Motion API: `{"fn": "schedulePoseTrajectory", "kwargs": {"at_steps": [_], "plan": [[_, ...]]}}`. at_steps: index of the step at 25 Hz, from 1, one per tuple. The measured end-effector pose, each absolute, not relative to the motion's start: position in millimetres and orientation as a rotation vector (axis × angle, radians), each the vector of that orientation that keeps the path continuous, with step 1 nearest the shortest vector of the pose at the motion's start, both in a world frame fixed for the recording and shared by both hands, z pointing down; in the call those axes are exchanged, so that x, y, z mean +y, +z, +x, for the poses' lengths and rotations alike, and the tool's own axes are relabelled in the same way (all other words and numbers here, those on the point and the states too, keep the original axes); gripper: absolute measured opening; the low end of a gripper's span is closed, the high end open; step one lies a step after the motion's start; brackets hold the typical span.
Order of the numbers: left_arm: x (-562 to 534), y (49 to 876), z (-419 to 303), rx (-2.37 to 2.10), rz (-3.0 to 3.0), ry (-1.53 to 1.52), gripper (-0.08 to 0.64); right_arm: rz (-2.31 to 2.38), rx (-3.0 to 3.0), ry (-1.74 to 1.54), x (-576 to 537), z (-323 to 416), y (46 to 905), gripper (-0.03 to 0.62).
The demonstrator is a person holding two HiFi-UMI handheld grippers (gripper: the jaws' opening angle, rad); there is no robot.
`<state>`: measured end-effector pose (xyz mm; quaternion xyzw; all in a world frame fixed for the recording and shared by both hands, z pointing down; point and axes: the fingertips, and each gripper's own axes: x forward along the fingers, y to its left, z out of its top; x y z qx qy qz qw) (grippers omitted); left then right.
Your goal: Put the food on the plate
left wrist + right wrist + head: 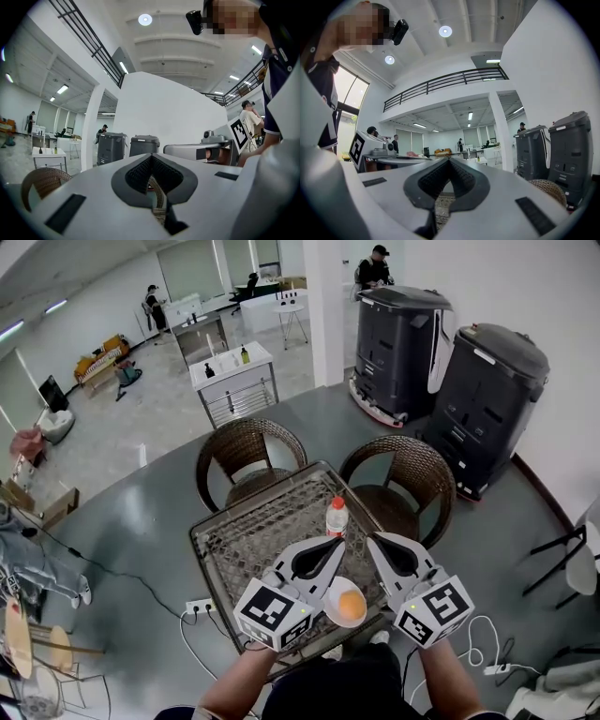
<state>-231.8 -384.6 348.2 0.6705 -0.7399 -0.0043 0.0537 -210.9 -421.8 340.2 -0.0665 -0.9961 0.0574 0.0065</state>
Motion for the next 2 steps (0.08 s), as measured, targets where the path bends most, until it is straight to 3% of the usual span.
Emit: {"fn": "schedulePoseTrajectory", "kwargs": {"at_steps": [2], "plan": [[-385.6, 348.1, -231.5, -2.25, 2.039, -0.011, 0.009, -0.21, -3.117, 0.18, -422.6, -210.4, 340.6, 0.005]]}}
